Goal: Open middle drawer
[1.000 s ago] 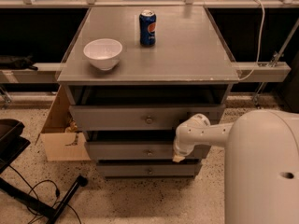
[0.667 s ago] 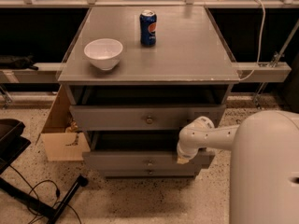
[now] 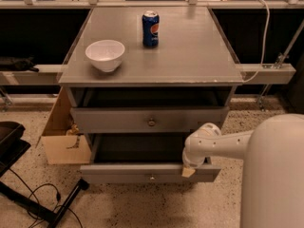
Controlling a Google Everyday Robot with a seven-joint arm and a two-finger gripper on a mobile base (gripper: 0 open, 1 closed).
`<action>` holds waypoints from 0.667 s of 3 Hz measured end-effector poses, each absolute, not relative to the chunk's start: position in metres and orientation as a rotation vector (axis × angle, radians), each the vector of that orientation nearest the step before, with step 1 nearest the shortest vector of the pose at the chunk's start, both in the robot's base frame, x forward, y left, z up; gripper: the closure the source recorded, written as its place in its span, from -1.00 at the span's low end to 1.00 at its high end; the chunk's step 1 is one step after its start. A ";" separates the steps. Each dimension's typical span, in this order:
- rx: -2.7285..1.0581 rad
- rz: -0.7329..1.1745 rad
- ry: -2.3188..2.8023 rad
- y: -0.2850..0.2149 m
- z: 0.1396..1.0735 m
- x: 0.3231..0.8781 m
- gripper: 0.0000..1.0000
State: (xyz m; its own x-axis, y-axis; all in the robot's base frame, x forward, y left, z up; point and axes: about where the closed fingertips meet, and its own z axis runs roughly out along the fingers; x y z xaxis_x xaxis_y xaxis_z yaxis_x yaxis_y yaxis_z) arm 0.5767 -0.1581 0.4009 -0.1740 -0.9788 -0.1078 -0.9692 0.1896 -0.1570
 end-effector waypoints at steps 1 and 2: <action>-1.900 -0.071 2.286 -0.161 0.402 0.565 1.00; -1.908 -0.062 2.294 -0.163 0.402 0.555 1.00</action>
Offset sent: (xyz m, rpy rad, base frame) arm -0.2361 -0.0820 0.0701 -0.0687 0.2908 0.0140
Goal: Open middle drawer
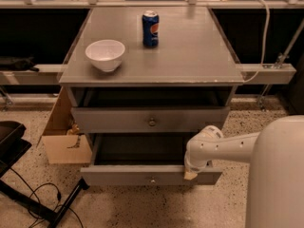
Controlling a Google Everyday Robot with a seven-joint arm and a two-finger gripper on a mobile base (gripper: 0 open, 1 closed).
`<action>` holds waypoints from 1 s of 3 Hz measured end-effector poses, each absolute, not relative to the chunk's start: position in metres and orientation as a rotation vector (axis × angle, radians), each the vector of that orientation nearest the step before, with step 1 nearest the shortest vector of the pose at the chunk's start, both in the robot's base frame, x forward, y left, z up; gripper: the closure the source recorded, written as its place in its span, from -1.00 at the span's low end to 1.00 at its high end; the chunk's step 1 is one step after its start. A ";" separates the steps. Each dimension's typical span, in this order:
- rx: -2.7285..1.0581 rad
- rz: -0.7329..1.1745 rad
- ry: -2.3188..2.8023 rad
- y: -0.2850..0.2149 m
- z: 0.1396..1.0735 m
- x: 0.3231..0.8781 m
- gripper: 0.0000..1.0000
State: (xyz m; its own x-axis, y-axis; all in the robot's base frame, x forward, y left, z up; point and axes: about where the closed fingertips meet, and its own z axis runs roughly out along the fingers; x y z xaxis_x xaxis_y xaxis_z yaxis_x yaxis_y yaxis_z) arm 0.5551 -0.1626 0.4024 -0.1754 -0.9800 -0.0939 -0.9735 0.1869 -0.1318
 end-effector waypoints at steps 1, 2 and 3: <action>-1.920 -0.043 2.299 -0.162 0.405 0.544 1.00; -1.930 -0.028 2.301 -0.163 0.406 0.534 1.00; -1.945 -0.006 2.306 -0.162 0.408 0.521 1.00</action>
Offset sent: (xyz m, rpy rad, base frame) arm -0.2343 -0.0749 0.0809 0.0628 0.3044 0.1212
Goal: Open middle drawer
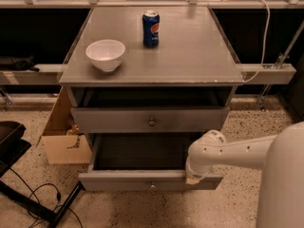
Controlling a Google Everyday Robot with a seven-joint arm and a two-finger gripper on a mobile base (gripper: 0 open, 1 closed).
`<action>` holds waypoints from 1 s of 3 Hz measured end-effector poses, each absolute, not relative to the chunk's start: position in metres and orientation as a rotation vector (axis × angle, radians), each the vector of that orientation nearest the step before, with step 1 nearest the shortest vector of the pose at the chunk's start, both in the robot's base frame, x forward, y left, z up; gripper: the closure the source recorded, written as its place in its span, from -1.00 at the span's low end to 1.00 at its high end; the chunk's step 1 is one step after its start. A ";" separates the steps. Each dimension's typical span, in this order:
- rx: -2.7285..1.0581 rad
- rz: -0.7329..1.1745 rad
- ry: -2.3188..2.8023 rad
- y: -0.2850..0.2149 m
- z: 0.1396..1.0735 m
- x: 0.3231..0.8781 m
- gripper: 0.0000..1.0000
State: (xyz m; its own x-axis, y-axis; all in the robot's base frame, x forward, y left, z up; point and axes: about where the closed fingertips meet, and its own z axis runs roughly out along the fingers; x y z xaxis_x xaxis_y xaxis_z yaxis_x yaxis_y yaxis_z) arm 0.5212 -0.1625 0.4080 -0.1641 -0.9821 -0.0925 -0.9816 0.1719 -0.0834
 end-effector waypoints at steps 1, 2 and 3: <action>-1.945 -0.006 2.306 -0.162 0.408 0.521 0.53; -1.945 -0.006 2.306 -0.162 0.408 0.521 0.07; -1.945 -0.006 2.306 -0.162 0.408 0.521 -0.40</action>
Offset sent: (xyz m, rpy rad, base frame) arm 0.0000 0.0000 0.0000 0.0000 0.0000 0.0000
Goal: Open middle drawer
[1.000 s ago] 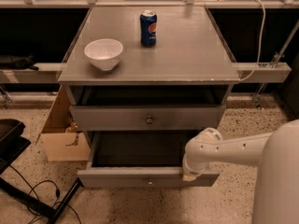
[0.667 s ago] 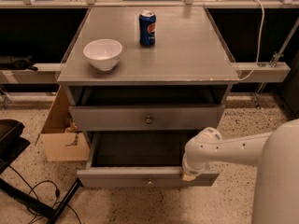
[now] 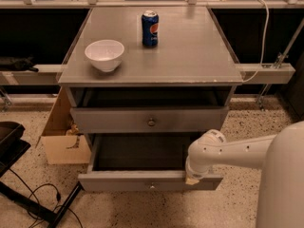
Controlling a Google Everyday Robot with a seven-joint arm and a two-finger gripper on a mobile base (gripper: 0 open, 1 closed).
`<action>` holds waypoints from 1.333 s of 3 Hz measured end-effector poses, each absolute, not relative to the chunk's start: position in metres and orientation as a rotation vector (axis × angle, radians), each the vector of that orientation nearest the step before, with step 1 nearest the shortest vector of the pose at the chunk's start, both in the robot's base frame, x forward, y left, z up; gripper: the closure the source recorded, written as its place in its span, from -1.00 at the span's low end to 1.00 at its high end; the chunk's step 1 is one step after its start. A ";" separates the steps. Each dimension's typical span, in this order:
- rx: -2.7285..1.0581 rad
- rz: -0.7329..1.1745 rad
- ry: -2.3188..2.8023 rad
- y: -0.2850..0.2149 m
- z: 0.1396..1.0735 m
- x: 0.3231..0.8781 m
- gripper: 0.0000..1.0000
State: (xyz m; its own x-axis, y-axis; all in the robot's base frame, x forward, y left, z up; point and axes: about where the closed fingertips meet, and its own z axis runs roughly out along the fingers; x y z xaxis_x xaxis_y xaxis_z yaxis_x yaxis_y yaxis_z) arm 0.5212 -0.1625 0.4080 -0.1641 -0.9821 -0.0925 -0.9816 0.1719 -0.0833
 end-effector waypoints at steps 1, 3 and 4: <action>-1.945 -0.006 2.306 -0.162 0.408 0.521 -0.86; -1.948 0.015 2.306 -0.163 0.402 0.514 -1.00; -1.945 0.097 2.333 -0.160 0.388 0.481 -0.69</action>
Offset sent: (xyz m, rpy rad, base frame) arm 0.0000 0.0000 0.0000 0.0000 0.0000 0.0000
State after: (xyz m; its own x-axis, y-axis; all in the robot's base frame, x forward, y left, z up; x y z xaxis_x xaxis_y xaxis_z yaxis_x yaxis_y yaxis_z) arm 0.4815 -0.1595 0.3879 -0.1774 -0.9769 -0.1195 -0.9834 0.1806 -0.0164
